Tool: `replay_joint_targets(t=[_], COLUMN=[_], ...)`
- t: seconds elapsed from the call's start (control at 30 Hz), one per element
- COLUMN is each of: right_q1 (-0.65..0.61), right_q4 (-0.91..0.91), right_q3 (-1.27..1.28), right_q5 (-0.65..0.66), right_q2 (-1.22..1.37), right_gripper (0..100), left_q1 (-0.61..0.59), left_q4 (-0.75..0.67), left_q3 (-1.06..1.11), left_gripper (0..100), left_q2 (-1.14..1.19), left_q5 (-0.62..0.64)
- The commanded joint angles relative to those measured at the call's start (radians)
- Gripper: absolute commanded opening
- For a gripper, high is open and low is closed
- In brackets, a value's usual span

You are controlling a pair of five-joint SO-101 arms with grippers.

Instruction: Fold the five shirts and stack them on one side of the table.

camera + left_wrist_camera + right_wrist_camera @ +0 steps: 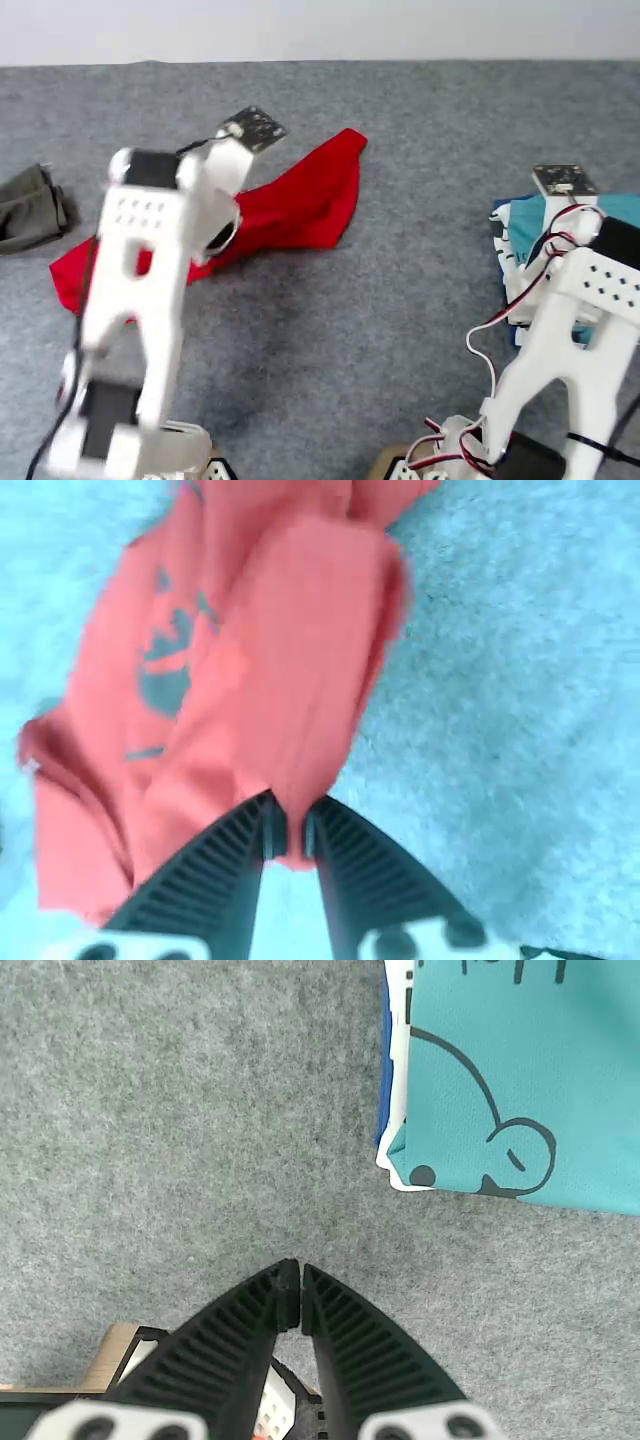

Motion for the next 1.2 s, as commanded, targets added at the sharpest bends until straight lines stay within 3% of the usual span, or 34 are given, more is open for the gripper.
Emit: replay_joint_targets(t=[0.0, 0.13, 0.4, 0.63, 0.83, 1.17], right_q1=[-0.042, -0.166, -0.483, -0.714, -0.803, -0.934], right_q4=[0.036, 0.036, 0.002, -0.143, -0.206, -0.2], right_q3=[-0.094, -0.149, -0.147, -0.112, -0.196, -0.471], right_q5=[-0.003, -0.003, -0.009, -0.005, -0.006, -0.003], right_q2=[-0.042, -0.041, -0.028, 0.108, 0.352, 0.773], right_gripper=[0.9, 0.9, 0.9, 3.5, 15.3, 15.8], left_q1=[-0.06, -0.199, -0.494, -0.612, -0.706, -0.718], left_q4=[0.032, 0.032, 0.026, -0.097, -0.224, -0.241], left_q3=[0.139, 0.28, 0.513, 0.759, 0.894, 0.926], left_gripper=[0, 0, 0, 0, 0, 0], left_q2=[-0.333, -0.578, -0.916, -0.97, -0.97, -0.97], left_q5=[0.011, 0.0, -0.146, -0.147, -0.146, -0.146])
